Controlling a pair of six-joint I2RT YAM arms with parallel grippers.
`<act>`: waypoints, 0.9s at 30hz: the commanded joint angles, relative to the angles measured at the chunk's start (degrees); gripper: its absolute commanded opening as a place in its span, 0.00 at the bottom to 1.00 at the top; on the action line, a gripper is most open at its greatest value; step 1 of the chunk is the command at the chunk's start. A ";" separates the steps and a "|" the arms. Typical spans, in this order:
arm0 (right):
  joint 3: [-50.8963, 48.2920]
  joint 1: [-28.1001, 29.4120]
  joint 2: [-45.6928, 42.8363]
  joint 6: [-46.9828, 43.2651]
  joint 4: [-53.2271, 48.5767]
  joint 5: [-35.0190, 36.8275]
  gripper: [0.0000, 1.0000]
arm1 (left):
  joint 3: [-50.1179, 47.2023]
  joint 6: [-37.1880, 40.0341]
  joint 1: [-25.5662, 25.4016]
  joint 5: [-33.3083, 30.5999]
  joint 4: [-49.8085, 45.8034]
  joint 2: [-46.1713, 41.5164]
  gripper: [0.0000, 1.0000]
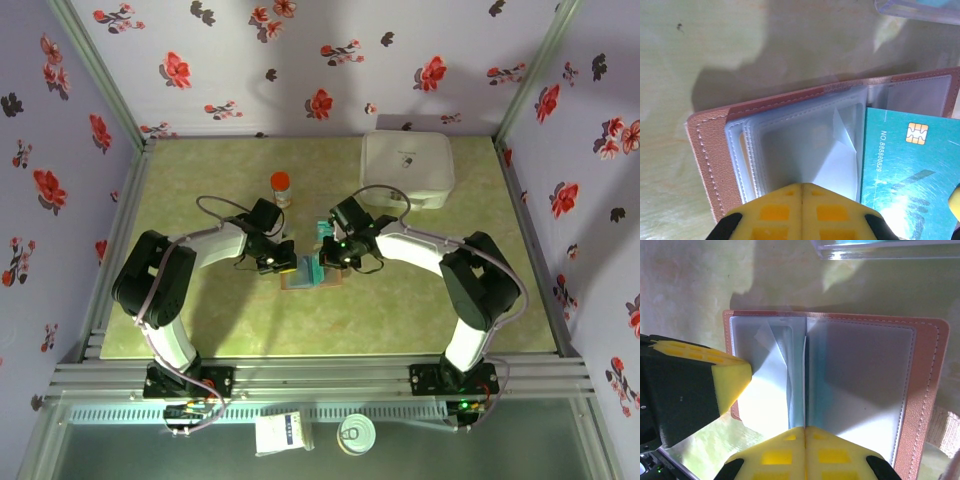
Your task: Take the credit cards out of the card holder
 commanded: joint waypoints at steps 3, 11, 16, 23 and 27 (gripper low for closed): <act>2.09 0.42 2.22 0.39 -1.90 1.63 0.08 | -0.39 -0.22 0.33 0.62 -1.20 -0.62 0.02; 2.70 0.38 3.42 0.51 -1.63 1.02 0.13 | 0.09 0.61 0.39 0.51 -1.70 -0.33 0.02; 2.55 0.38 3.82 0.77 -1.08 0.36 0.15 | -0.08 0.69 0.40 0.24 -1.74 -0.44 0.02; 3.33 0.33 4.18 -0.15 -3.80 2.51 0.02 | 0.72 1.31 0.96 -1.17 -3.42 -2.36 0.04; 3.18 0.38 3.51 -0.31 -5.63 4.25 0.00 | 0.98 2.26 1.82 -4.19 -5.79 -5.32 0.05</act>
